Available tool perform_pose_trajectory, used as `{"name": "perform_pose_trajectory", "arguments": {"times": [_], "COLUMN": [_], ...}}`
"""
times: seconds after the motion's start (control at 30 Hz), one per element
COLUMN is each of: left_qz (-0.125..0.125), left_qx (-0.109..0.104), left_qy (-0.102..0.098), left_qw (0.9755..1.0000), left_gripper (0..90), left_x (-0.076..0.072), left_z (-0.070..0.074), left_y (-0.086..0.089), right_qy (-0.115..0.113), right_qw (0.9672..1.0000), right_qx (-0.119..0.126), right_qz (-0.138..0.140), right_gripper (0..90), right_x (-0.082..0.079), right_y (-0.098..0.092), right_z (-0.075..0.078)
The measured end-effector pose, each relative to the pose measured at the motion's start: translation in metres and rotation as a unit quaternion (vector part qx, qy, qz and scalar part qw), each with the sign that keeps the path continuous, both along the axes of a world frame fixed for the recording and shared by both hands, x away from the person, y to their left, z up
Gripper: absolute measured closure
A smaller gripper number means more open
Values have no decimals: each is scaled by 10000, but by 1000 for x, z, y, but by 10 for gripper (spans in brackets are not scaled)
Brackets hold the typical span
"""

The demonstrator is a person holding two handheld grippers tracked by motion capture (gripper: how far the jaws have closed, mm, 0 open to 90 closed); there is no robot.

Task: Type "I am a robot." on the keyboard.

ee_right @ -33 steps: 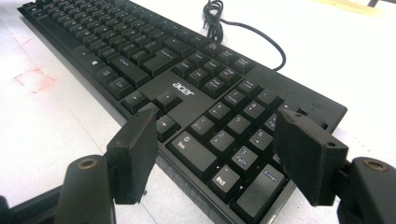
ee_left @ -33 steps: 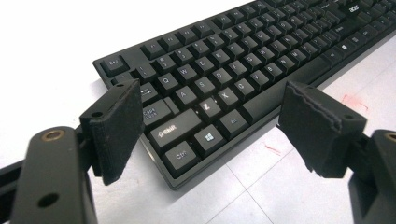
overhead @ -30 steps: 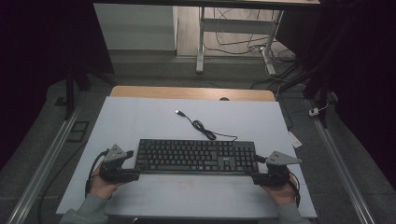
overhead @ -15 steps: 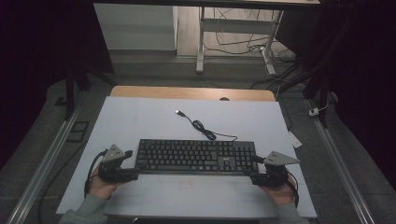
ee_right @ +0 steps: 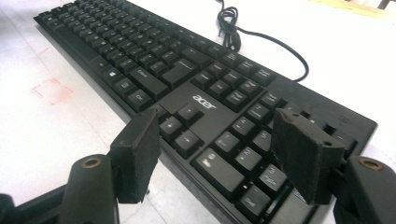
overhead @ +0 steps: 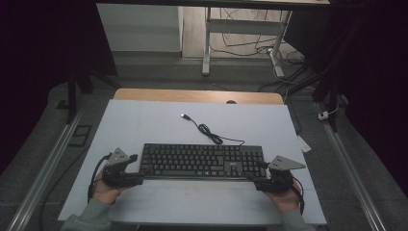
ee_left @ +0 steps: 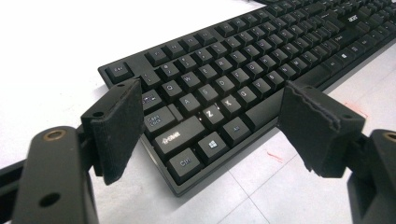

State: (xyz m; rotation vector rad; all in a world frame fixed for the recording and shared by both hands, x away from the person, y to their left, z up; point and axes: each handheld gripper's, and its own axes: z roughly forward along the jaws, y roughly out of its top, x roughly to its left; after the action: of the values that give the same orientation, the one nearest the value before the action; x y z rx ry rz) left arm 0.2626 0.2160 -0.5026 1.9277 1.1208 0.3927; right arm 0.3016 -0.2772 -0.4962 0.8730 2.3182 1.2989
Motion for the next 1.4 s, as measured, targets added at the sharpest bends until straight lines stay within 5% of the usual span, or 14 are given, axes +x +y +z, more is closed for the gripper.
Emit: {"name": "perform_pose_trajectory", "arguments": {"times": [0.73, 1.23, 1.4], "left_qz": [185, 122, 122], "left_qx": [123, 213, 204], "left_qy": [143, 113, 109], "left_qw": [9997, 9996, 9997], "left_gripper": [350, 582, 631], "left_x": [3, 4, 5], "left_z": [-9, -12, -13], "left_y": [-2, -6, -6], "right_qy": [100, 194, 236], "right_qw": [9990, 9973, 9963], "right_qx": [-112, -85, -130], "right_qz": [418, 702, 812], "right_gripper": [423, 851, 895], "right_x": [5, 10, 13], "right_y": [40, 69, 79], "right_z": [-1, 2, 1]}}
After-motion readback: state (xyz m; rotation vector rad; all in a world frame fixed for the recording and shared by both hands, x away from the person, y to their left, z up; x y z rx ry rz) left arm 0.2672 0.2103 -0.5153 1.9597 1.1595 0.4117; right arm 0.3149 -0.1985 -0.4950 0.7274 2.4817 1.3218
